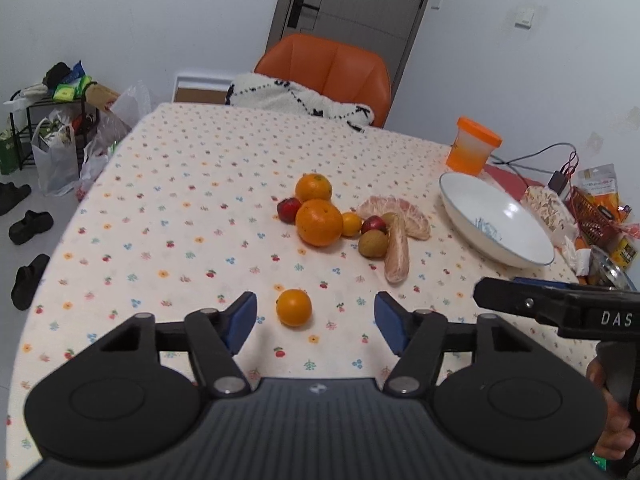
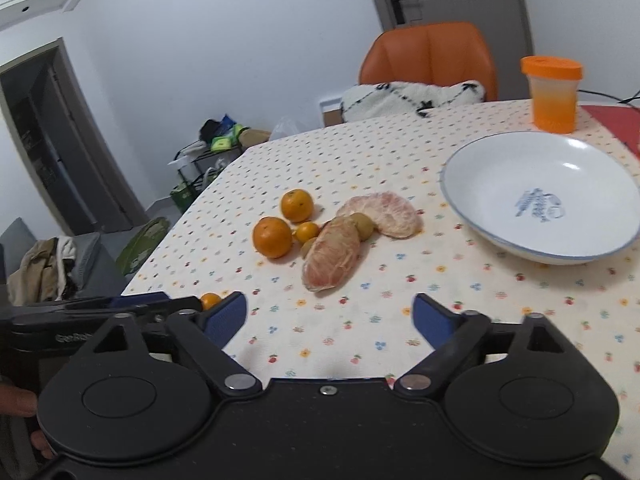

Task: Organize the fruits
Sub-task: 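Grasp the small tangerine with the left tool while the right tool grasps a peeled pomelo segment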

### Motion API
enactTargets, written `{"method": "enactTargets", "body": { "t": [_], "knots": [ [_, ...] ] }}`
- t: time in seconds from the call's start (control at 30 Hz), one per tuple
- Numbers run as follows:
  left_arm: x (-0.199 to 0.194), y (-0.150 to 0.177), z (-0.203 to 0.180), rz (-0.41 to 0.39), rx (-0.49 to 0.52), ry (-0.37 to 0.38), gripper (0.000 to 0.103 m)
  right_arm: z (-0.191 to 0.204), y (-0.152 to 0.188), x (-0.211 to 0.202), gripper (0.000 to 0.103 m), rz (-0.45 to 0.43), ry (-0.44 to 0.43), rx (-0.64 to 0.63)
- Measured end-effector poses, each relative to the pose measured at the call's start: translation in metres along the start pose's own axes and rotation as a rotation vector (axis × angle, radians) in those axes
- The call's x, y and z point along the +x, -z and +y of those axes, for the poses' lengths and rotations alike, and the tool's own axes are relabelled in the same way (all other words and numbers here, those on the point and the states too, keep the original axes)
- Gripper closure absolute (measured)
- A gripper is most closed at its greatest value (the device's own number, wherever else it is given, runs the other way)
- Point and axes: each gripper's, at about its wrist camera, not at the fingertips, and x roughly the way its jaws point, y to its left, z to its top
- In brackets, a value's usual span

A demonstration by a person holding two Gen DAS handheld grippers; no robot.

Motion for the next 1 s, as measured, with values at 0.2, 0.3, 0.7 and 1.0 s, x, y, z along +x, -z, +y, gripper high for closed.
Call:
{"method": "enactTargets", "body": {
  "t": [0.2, 0.3, 0.7, 1.0],
  "knots": [
    [0.018, 0.002, -0.001, 0.043, 0.006, 0.0, 0.065, 0.006, -0.002, 0.011, 0.021, -0.005, -0.012, -0.018],
    [0.026, 0.002, 0.0, 0.052, 0.003, -0.022, 0.073, 0.005, -0.002, 0.017, 0.022, -0.003, -0.006, -0.016],
    [0.045, -0.008, 0.0, 0.068, -0.008, -0.058, 0.08, -0.001, -0.009, 0.042, 0.022, 0.002, 0.029, -0.003],
    [0.051, -0.014, 0.001, 0.064, -0.021, -0.075, 0.08, 0.006, -0.014, 0.064, 0.028, 0.02, 0.03, -0.018]
  ]
}}
